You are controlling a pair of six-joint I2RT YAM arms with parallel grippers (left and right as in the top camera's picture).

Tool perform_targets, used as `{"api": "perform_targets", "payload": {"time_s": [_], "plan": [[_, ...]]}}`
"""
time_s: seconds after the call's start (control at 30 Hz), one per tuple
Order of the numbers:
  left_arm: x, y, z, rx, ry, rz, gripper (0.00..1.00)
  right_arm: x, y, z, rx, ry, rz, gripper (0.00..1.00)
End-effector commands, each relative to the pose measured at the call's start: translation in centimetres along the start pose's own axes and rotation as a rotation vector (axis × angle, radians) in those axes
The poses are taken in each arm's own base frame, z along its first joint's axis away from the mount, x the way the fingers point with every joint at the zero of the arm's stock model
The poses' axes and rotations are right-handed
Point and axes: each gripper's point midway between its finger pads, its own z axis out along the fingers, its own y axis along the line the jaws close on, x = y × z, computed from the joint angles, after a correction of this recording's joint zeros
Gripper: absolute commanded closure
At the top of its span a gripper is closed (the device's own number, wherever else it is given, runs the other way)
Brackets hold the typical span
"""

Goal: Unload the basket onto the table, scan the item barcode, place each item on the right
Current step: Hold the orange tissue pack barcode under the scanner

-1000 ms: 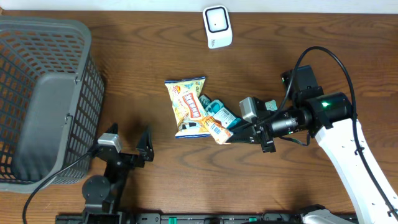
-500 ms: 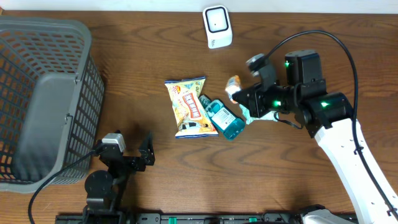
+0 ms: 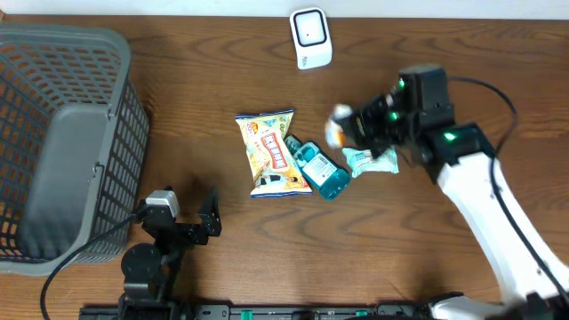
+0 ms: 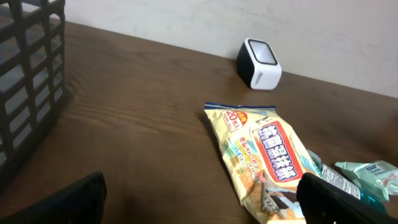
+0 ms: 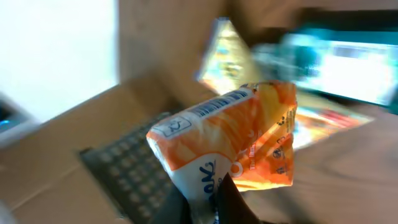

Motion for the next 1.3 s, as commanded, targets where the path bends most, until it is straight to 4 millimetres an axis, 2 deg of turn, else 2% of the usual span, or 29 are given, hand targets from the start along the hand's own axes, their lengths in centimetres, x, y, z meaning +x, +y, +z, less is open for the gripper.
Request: {"api": "perform_targets", "payload": {"time_s": [0.0,0.1,0.17,0.2,0.3,0.37,0.47,0.57,0.63,0.77,0.83,0.93,1.03,1.1,1.13,1.27], "plan": [[1.4,0.1,0.2,0.005,0.042,0.007,0.02,0.7,2.2,4.0,-0.084,0.198,0.146,0.99],[1.4,0.1,0.2,0.006,0.042,0.007,0.02,-0.8,4.6,6.8,-0.207,0.296,0.134,0.98],[1.4,0.1,0.2,0.005,0.042,0.007,0.02,-3.1,6.0,8.4,-0.31,0.324,0.132,0.99],[1.4,0.1,0.2,0.006,0.042,0.007,0.02,-5.3,7.2,9.3,-0.411,0.332,0.135,0.99],[1.4,0.1,0.2,0.005,0.043,0.007,0.02,-8.0,8.7,10.0,-0.546,0.301,0.112,0.99],[1.4,0.1,0.2,0.005,0.042,0.007,0.02,-10.4,9.5,10.9,-0.623,0.271,0.126,0.99],[1.4,0.1,0.2,0.006,0.042,0.007,0.02,-12.5,10.4,12.2,-0.65,0.256,0.112,0.99],[1.4,0.1,0.2,0.006,0.042,0.007,0.02,-13.8,12.9,13.3,-0.687,0.263,0.071,0.99],[1.4,0.1,0.2,0.006,0.043,0.007,0.02,-15.3,14.3,14.9,-0.655,0.26,0.105,0.99],[1.4,0.1,0.2,0.006,0.043,0.007,0.02,-16.5,14.2,16.7,-0.576,0.251,0.186,0.99],[1.4,0.1,0.2,0.005,0.043,0.007,0.02,-16.9,14.4,17.0,-0.578,0.237,0.193,0.99],[1.4,0.1,0.2,0.005,0.043,0.007,0.02,-17.8,13.2,18.0,-0.533,0.203,0.257,0.99],[1.4,0.1,0.2,0.005,0.043,0.007,0.02,-17.9,12.5,18.7,-0.502,0.193,0.283,0.99],[1.4,0.1,0.2,0.006,0.043,0.007,0.02,-17.9,12.7,18.6,-0.514,0.17,0.208,0.99],[1.4,0.1,0.2,0.006,0.043,0.007,0.02,-17.8,13.0,18.3,-0.528,0.141,0.054,0.99],[1.4,0.1,0.2,0.005,0.042,0.007,0.02,-17.1,12.9,17.1,-0.473,0.13,-0.078,0.99]]}}
